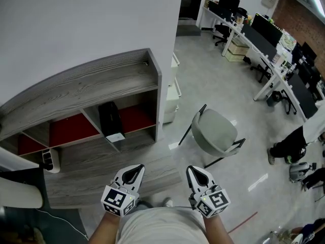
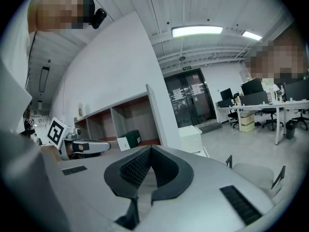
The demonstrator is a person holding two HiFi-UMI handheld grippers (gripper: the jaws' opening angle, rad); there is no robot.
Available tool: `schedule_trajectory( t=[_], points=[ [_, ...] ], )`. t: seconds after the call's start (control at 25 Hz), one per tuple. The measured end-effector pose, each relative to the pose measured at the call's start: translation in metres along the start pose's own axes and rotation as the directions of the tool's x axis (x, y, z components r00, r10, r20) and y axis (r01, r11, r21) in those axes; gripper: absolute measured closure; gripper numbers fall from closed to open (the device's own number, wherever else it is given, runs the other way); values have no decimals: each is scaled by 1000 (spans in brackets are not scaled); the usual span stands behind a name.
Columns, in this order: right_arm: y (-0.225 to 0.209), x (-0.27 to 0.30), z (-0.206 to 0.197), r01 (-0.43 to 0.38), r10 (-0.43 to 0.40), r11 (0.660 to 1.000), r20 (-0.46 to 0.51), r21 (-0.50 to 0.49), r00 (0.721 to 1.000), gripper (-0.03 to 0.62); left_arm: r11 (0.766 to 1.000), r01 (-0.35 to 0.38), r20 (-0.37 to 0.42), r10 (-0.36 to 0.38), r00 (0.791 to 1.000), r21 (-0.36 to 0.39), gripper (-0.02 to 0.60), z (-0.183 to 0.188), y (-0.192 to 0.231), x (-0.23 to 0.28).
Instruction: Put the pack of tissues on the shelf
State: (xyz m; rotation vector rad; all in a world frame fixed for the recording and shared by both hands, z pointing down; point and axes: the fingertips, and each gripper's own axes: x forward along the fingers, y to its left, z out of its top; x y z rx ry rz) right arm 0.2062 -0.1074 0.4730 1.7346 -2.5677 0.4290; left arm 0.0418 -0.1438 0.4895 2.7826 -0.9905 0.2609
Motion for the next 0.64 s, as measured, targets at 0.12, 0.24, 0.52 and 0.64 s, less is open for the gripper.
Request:
schedule_trajectory(
  t=[0.12, 0.24, 0.52, 0.64],
  points=[
    [2, 4, 0, -1, 1, 1000, -3, 5, 1000, 568, 1000, -3, -2, 3, 1000, -2, 566, -1, 3, -3],
    [5, 6, 1, -2, 2, 1000, -1, 9, 1000, 568, 1000, -8, -3, 8, 1000, -3, 566, -1, 5, -6],
    [16, 14, -3, -13, 14, 1000, -10, 13, 1000, 568, 1000, -27, -8, 27, 1000, -9, 566, -5, 16, -16],
    [20, 15, -4, -12, 12, 1000, -12, 17, 1000, 568, 999, -35, -14, 35, 999, -13, 566, -7, 20, -20]
  ],
)
